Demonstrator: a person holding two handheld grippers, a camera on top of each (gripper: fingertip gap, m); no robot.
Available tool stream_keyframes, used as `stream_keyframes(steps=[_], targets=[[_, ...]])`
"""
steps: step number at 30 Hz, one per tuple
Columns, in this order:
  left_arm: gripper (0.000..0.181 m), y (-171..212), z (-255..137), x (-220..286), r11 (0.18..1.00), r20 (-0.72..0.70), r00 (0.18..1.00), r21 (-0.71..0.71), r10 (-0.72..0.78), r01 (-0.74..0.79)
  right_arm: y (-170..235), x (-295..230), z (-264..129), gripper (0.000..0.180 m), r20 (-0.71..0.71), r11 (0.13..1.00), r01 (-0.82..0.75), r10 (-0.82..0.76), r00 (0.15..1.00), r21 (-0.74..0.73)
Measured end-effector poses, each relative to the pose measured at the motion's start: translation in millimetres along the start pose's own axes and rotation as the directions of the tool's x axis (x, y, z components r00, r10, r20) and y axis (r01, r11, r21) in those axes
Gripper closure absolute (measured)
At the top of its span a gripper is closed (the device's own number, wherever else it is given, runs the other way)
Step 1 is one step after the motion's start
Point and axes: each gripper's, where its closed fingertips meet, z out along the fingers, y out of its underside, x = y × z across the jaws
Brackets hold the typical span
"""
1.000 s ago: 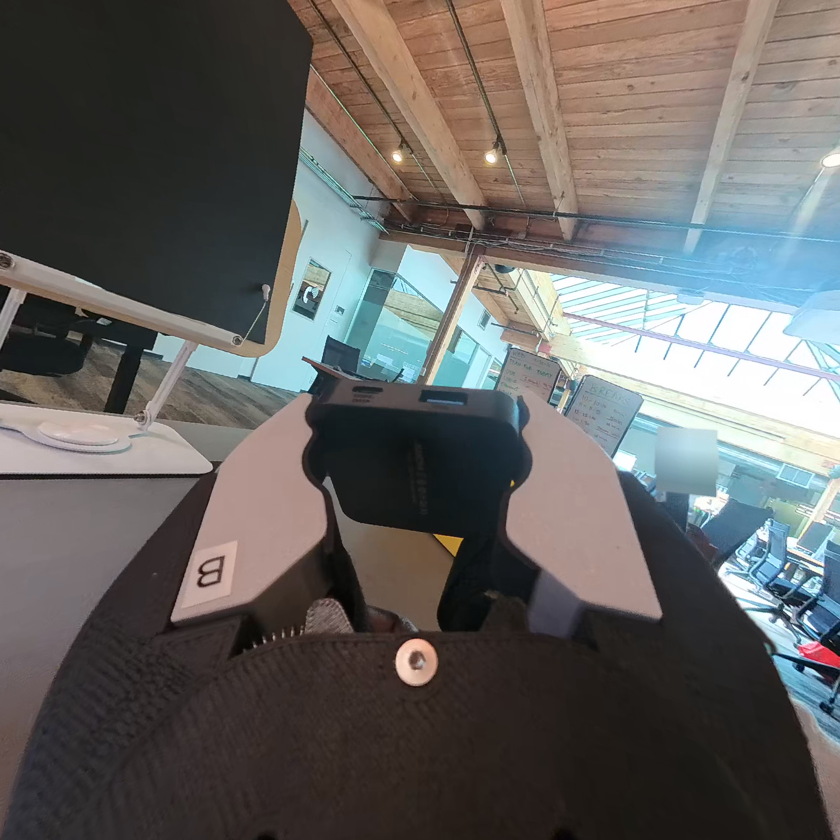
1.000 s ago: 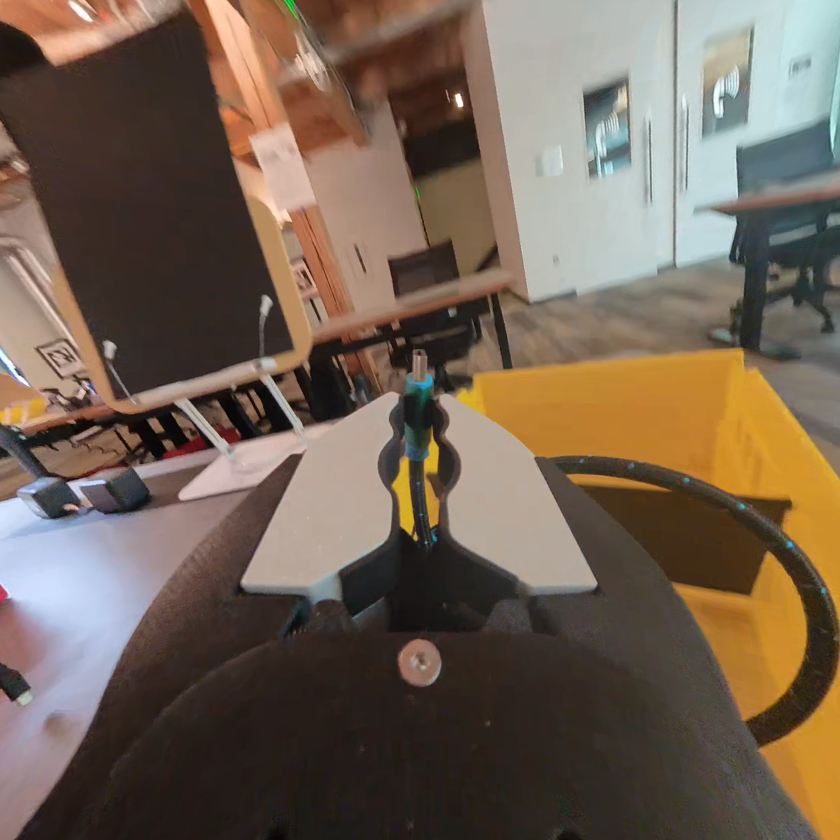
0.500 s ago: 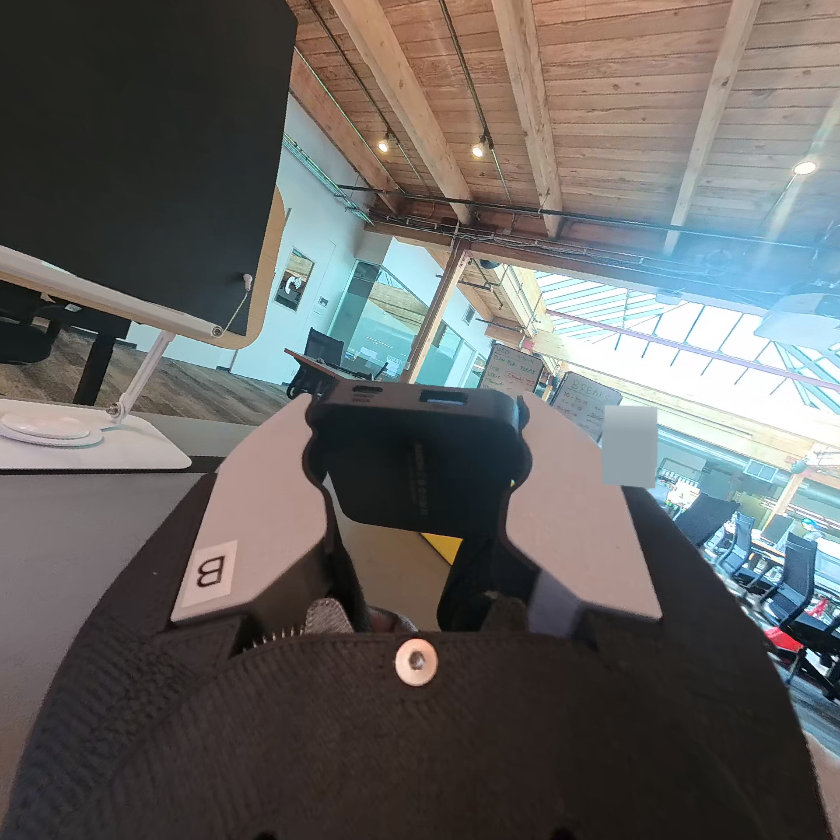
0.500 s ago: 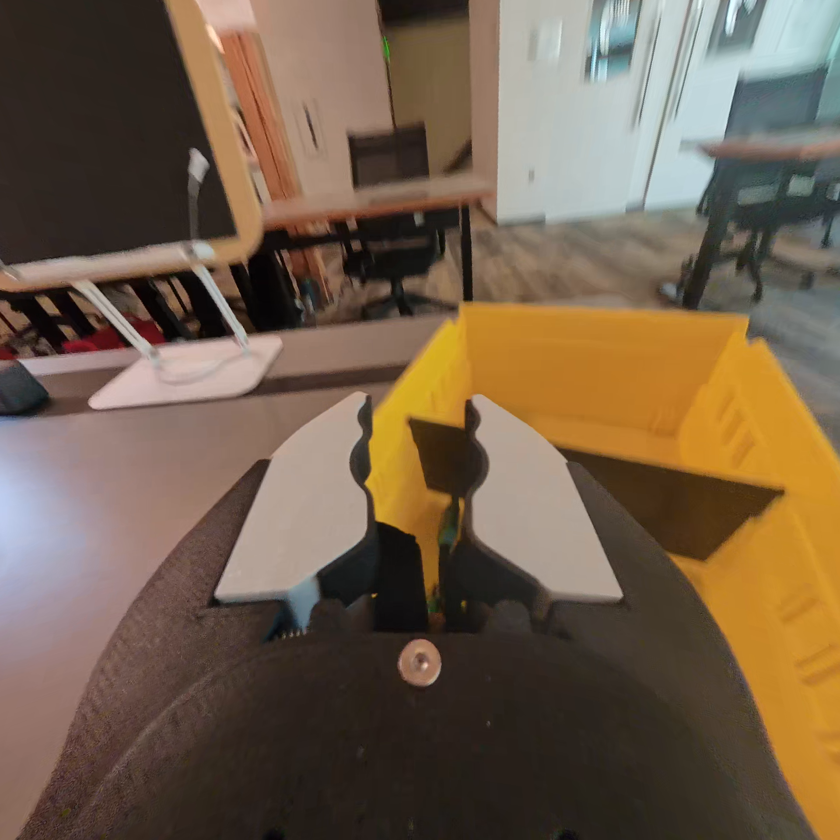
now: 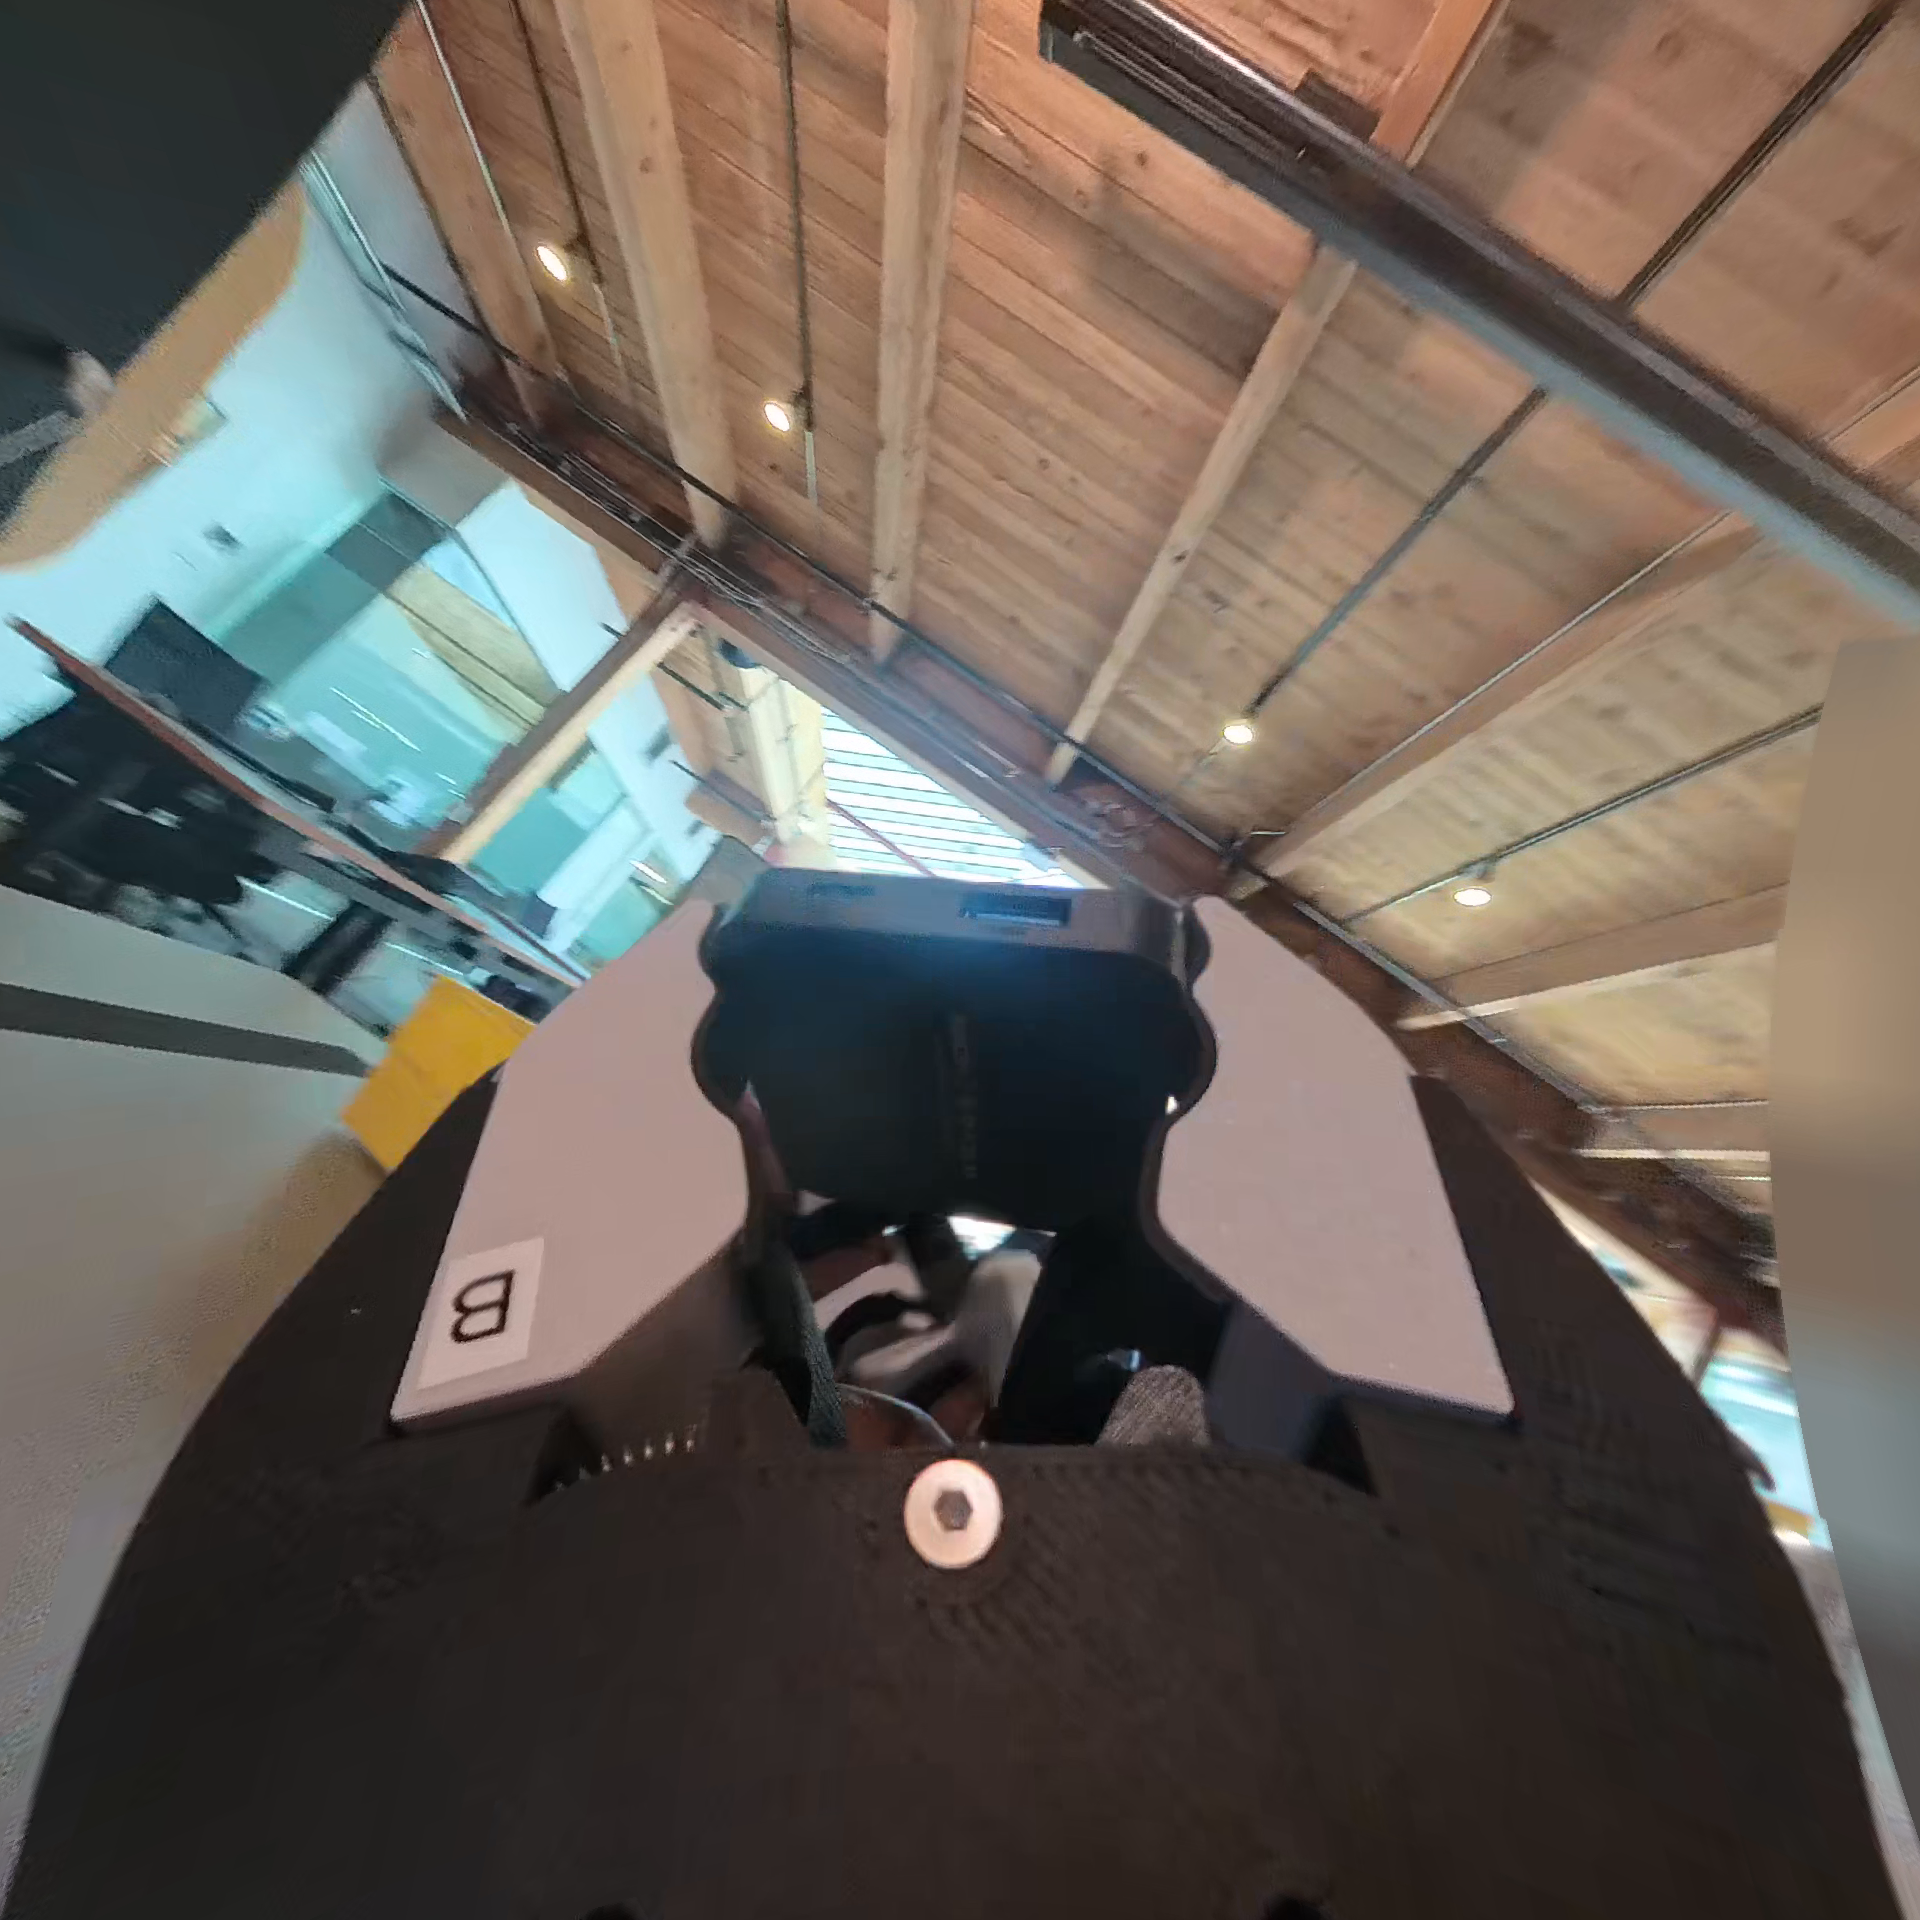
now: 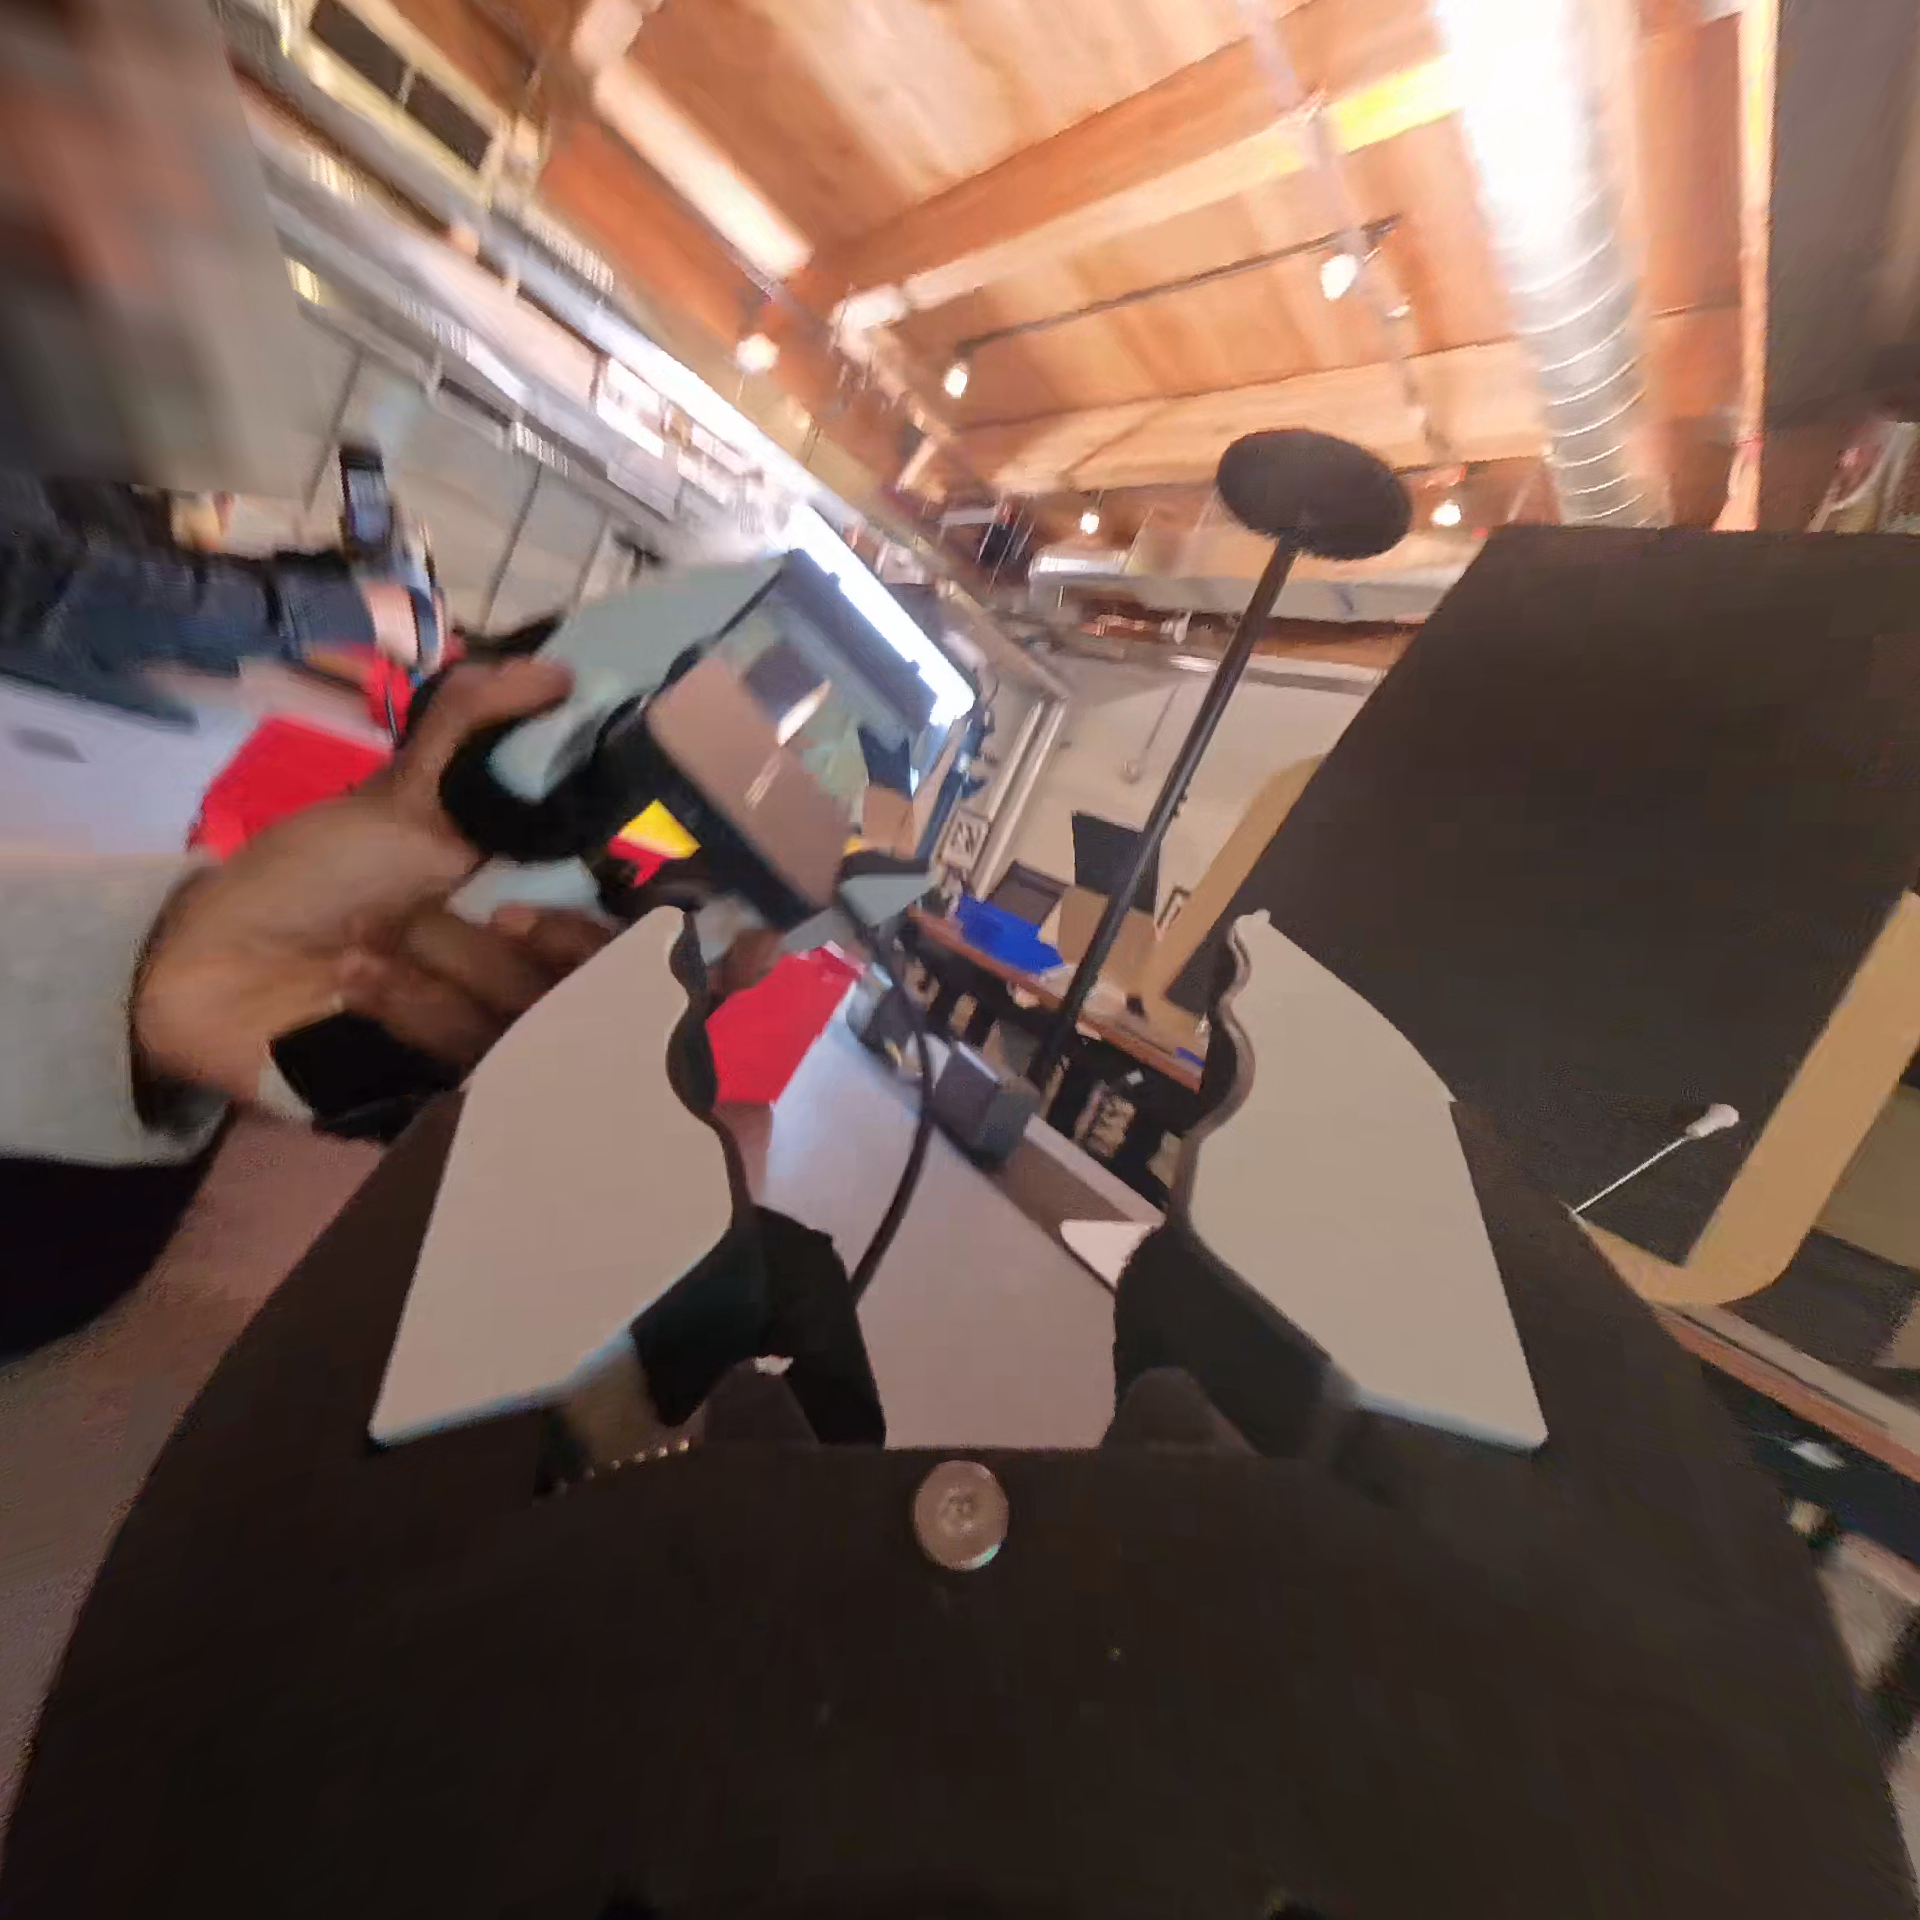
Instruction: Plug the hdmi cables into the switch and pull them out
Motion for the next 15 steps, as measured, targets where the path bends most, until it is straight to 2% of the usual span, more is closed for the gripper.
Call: stream_keyframes(steps=[2,5,15], targets=[[0.102,5,2,2,0.996,-0.047,0.995,-0.021,-0.089,0.088,15,-22,12,0.085,0.027,0.990,0.127,-0.125,0.992,-0.067],[0.102,17,5,2,0.985,-0.068,0.984,-0.068,-0.164,0.160,20,-38,20,0.092,0.027,0.962,0.264,-0.263,0.964,-0.075],[0.101,60,14,-1,0.959,-0.034,0.983,-0.230,-0.181,0.169,11,-46,24,0.127,-0.009,0.864,0.498,-0.499,0.866,-0.071]])
